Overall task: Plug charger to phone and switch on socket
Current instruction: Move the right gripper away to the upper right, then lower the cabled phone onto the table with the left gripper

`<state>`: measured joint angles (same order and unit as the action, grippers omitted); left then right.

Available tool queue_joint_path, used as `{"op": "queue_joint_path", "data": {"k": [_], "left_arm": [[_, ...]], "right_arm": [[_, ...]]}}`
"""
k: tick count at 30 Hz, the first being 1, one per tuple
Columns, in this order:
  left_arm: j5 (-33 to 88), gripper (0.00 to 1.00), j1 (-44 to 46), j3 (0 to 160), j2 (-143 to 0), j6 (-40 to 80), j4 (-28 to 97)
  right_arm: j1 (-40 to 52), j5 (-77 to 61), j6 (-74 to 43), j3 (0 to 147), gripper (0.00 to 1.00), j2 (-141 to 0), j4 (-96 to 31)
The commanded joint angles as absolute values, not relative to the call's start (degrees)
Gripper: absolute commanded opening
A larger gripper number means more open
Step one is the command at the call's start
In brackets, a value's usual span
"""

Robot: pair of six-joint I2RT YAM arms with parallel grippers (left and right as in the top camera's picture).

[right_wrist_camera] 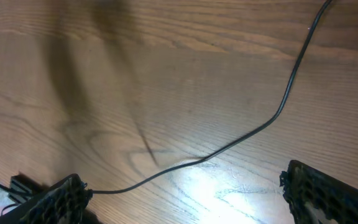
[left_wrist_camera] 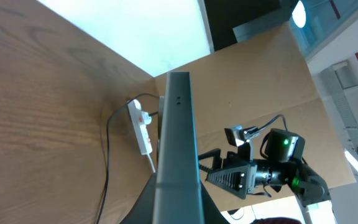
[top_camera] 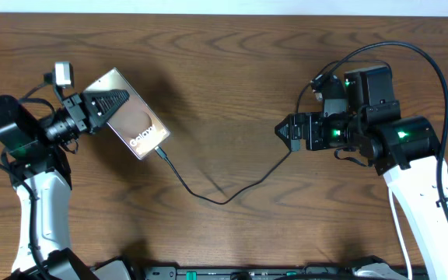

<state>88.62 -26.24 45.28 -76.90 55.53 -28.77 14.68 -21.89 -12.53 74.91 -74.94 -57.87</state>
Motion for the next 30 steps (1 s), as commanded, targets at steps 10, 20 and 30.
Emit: {"op": "queue_joint_path", "data": {"k": [10,20,30], "left_arm": [[82.43,0.07,-26.39,37.32,-76.73,51.20,-29.15],[61.19,0.07,-24.64,35.46,-76.73,33.50,-0.95],[42.89,0.07,-18.52,35.46,-76.73,25.47,16.75]], "right_arm": [[14.46,-20.91,-11.70,75.26,0.99,-74.65,-58.06],[14.46,-20.91,-11.70,75.26,0.99,-74.65,-58.06],[14.46,-20.88,-11.70,75.26,0.99,-74.65,-57.91]]}}
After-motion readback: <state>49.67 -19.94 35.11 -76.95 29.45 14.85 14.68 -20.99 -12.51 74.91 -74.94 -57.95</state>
